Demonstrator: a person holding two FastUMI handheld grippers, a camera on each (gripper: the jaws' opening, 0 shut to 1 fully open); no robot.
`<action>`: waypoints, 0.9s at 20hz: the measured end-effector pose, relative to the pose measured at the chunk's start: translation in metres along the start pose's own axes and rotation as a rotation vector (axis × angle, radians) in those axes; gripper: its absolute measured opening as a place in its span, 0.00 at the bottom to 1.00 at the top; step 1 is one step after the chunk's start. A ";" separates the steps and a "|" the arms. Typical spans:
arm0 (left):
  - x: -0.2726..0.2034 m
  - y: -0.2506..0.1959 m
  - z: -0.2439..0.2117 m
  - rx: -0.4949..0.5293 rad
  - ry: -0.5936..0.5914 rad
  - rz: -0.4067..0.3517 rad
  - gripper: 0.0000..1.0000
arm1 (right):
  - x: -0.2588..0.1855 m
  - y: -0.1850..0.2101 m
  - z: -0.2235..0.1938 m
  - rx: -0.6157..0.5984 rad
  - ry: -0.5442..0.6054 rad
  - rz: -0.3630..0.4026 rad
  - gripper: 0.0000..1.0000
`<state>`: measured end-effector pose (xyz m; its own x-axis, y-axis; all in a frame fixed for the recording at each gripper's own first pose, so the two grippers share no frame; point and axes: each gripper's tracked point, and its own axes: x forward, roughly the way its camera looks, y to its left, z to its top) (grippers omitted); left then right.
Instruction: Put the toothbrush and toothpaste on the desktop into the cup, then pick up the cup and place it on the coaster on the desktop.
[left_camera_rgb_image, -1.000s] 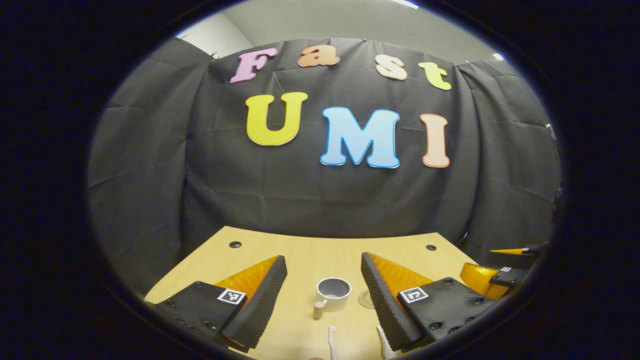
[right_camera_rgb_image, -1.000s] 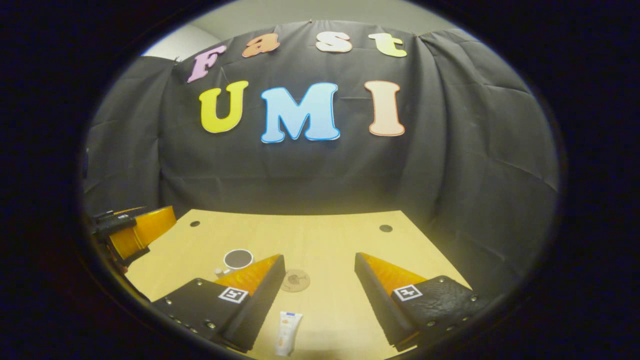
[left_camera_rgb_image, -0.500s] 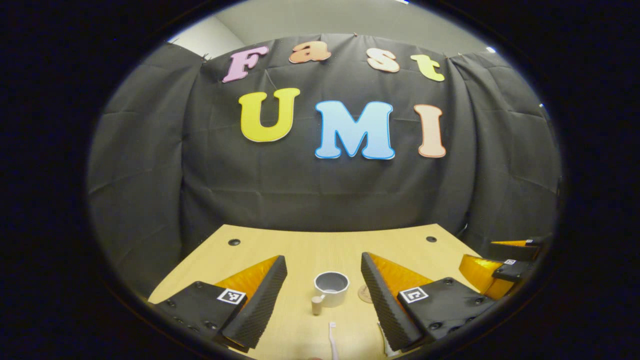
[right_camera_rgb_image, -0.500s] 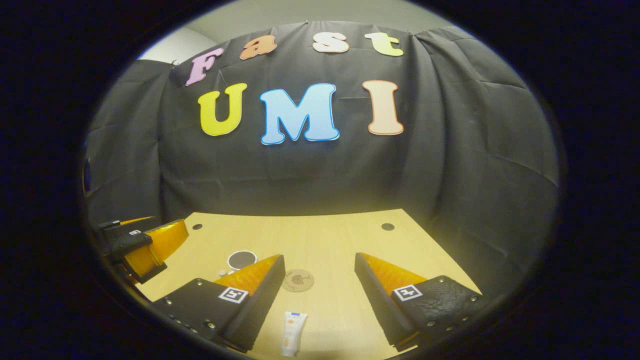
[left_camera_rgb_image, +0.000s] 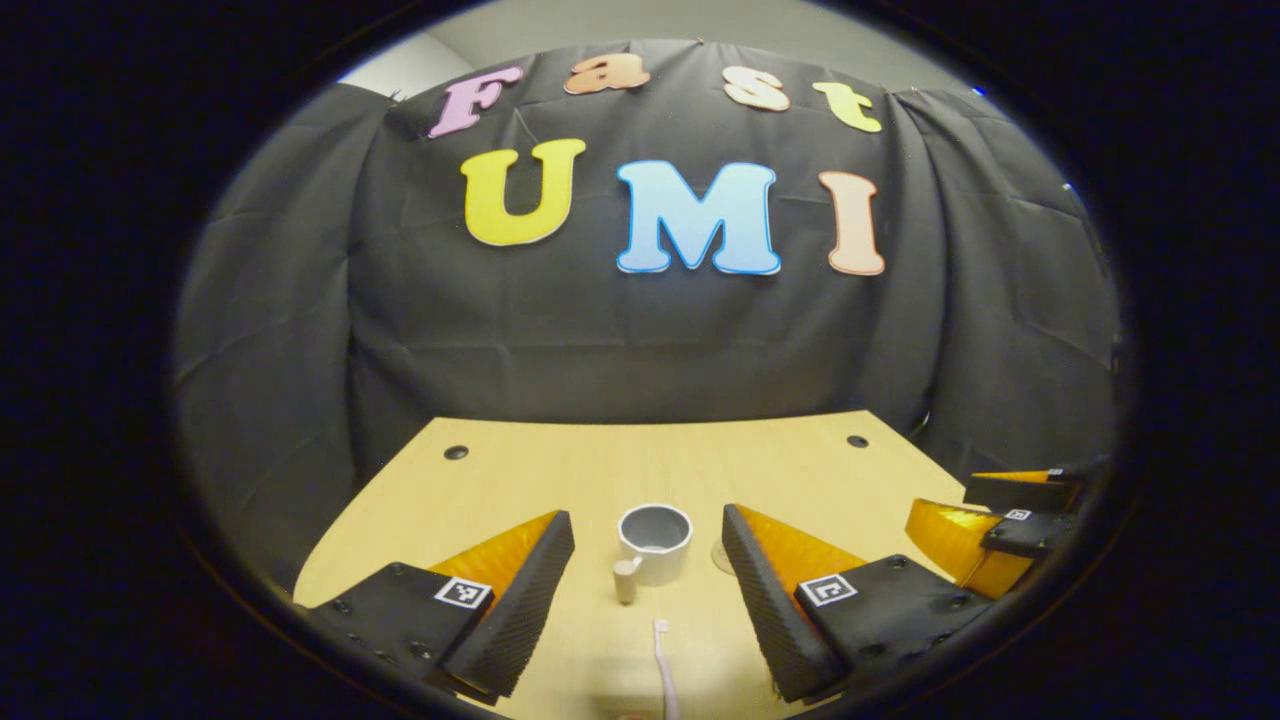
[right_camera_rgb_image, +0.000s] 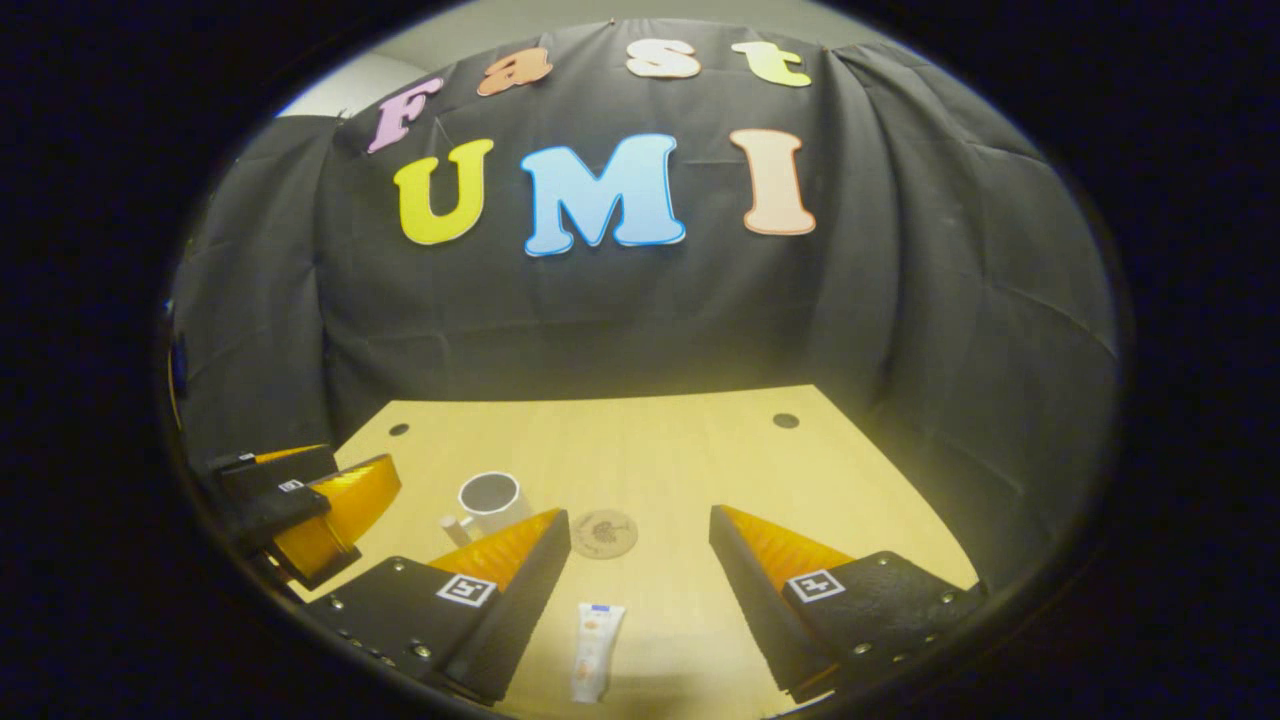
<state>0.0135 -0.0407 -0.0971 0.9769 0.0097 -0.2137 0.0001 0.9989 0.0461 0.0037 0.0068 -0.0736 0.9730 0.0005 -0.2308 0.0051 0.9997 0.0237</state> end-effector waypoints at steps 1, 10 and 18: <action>0.002 -0.001 -0.010 -0.008 0.018 -0.004 1.00 | 0.002 0.001 -0.007 -0.001 0.019 0.000 0.90; 0.021 -0.004 -0.131 -0.028 0.286 -0.026 1.00 | 0.017 0.022 -0.112 0.030 0.299 0.047 0.90; 0.020 -0.009 -0.220 -0.019 0.511 -0.031 0.97 | 0.026 0.034 -0.185 0.053 0.489 0.069 0.92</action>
<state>-0.0136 -0.0396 -0.3167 0.7471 -0.0043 -0.6647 0.0193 0.9997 0.0151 -0.0140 0.0449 -0.2590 0.7496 0.0902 -0.6557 -0.0313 0.9944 0.1011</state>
